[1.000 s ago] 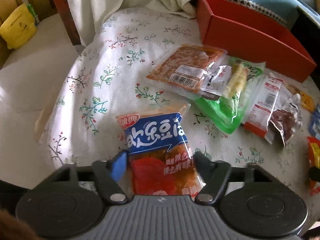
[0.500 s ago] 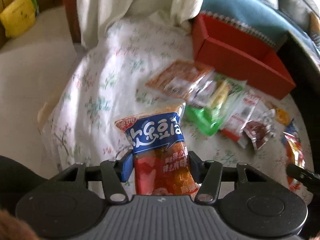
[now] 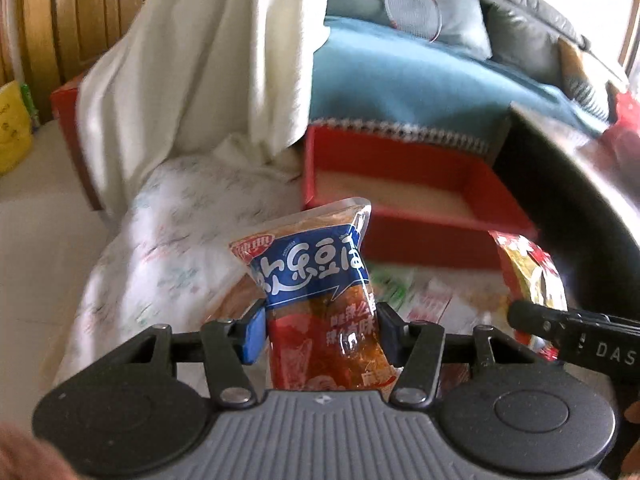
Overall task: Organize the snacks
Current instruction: 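Carry both held packets up and over the red box, then lower the packets into the red box and open both grippers, then move both grippers back toward the remaining snacks on the table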
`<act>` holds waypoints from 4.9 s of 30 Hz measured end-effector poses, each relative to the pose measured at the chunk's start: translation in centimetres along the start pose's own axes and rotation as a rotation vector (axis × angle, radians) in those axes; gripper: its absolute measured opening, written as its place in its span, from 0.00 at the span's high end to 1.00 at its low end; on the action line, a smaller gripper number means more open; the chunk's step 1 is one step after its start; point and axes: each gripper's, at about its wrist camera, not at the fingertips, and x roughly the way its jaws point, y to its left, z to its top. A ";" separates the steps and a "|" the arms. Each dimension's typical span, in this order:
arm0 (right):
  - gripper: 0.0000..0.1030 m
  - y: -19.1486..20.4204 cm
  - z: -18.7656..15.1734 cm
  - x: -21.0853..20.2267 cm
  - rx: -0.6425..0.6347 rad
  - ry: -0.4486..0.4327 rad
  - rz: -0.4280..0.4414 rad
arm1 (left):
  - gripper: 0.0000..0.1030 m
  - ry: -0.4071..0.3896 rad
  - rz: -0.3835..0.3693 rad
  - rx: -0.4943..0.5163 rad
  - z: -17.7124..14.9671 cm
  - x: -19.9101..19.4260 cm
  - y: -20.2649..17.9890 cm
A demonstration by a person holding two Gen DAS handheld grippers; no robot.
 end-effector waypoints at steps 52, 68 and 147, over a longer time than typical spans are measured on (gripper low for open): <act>0.33 -2.0 9.8 10.0 -0.072 -0.080 -0.116 | 0.53 -0.117 0.097 0.201 9.6 9.1 -5.7; 0.23 -2.2 9.9 12.6 -0.088 -0.043 -0.144 | 0.48 -0.058 0.152 0.253 9.3 12.1 -6.4; 0.19 2.5 1.1 5.5 -0.245 0.156 -0.156 | 0.52 0.064 0.096 0.361 0.7 2.7 -3.6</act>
